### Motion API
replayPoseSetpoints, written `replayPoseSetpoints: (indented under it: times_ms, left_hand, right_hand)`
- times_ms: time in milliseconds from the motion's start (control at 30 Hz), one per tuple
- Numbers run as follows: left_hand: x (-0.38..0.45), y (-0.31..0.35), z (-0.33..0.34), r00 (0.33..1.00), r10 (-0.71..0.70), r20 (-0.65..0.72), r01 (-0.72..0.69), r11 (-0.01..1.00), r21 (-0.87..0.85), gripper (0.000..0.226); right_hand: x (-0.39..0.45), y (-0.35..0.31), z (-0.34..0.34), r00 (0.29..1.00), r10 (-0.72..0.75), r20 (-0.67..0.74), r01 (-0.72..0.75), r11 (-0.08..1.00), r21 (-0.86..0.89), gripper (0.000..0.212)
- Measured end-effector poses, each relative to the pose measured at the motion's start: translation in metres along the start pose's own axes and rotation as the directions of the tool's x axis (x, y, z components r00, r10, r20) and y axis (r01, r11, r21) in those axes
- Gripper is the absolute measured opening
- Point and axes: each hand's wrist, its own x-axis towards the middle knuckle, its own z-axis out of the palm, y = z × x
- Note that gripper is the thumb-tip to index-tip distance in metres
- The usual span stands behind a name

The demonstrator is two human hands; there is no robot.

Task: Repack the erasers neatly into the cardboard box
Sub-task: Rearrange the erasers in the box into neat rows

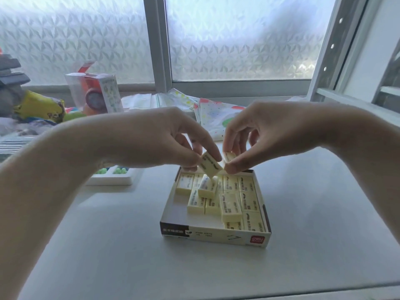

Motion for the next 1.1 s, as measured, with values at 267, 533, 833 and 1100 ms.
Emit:
replayPoseSetpoints:
  times_ms: [267,533,833,1100]
  left_hand:
    - [0.001,-0.002,0.000,0.996,-0.070,0.048,0.063,0.990,0.124,0.013]
    - [-0.001,0.007,0.003,0.999,-0.018,0.027,0.013,0.987,0.159,0.010]
    - [-0.009,0.011,0.005,0.997,-0.016,0.072,-0.004,0.963,0.269,0.025]
    - [-0.015,0.023,0.005,0.994,-0.075,0.083,0.041,0.932,0.361,0.030]
  right_hand:
    - [-0.002,-0.005,0.002,0.997,-0.046,0.058,0.042,0.997,0.057,0.024]
    - [0.001,-0.007,0.005,0.997,-0.033,0.076,0.031,0.999,0.031,0.023]
    - [0.000,-0.009,0.006,0.996,0.001,0.092,-0.002,1.000,0.011,0.023]
    - [0.000,-0.011,0.006,0.996,-0.007,0.092,0.006,1.000,0.013,0.021]
